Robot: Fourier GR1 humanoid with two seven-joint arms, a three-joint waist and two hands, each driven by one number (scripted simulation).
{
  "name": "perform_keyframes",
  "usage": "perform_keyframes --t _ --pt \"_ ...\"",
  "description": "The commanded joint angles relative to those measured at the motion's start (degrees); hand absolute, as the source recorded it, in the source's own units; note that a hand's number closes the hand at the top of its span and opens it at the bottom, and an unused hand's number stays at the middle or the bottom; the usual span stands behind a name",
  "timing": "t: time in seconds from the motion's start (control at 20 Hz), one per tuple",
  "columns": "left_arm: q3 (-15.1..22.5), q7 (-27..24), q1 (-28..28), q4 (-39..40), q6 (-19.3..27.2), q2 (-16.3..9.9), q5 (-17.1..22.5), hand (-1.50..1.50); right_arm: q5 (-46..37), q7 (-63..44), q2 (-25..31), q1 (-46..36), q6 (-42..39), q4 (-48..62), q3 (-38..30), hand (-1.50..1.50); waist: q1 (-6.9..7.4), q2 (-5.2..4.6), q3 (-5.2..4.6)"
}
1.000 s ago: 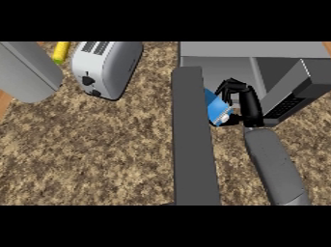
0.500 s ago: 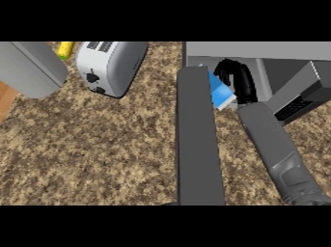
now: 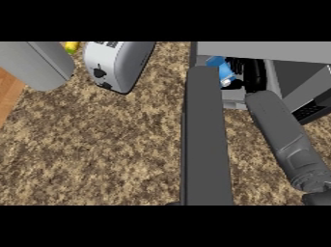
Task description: Pick up the milk, place it into the microwave and close the microwave
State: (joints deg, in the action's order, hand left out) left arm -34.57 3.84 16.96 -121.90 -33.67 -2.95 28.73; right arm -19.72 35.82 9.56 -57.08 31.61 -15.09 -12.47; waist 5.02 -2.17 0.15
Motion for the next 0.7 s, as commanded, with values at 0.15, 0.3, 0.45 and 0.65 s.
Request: perform_keyframes --t 0.15,0.3,0.45,0.65 --pt "1.5 0.6 -1.5 2.0 -0.4 -0.4 -0.8 -1.50 -3.6 2.1 4.5 -3.2 7.0 3.6 1.0 1.50 1.35 -0.86 0.03" --pt "0.1 -1.8 -2.3 4.3 -1.6 -1.2 -1.1 -1.50 -3.7 2.7 4.7 -2.5 9.9 4.9 0.5 1.50 1.75 -1.02 0.00" --pt "1.3 -0.1 -4.3 3.2 -0.2 -1.8 -1.4 -1.50 -6.1 0.7 5.4 -3.1 12.1 7.6 2.2 1.50 2.44 -1.57 0.07" --pt "1.7 -0.1 -5.1 4.8 0.3 -1.6 -3.0 -1.50 -6.8 -3.4 8.0 -1.6 18.5 9.9 1.9 -1.50 2.06 -1.94 0.07"
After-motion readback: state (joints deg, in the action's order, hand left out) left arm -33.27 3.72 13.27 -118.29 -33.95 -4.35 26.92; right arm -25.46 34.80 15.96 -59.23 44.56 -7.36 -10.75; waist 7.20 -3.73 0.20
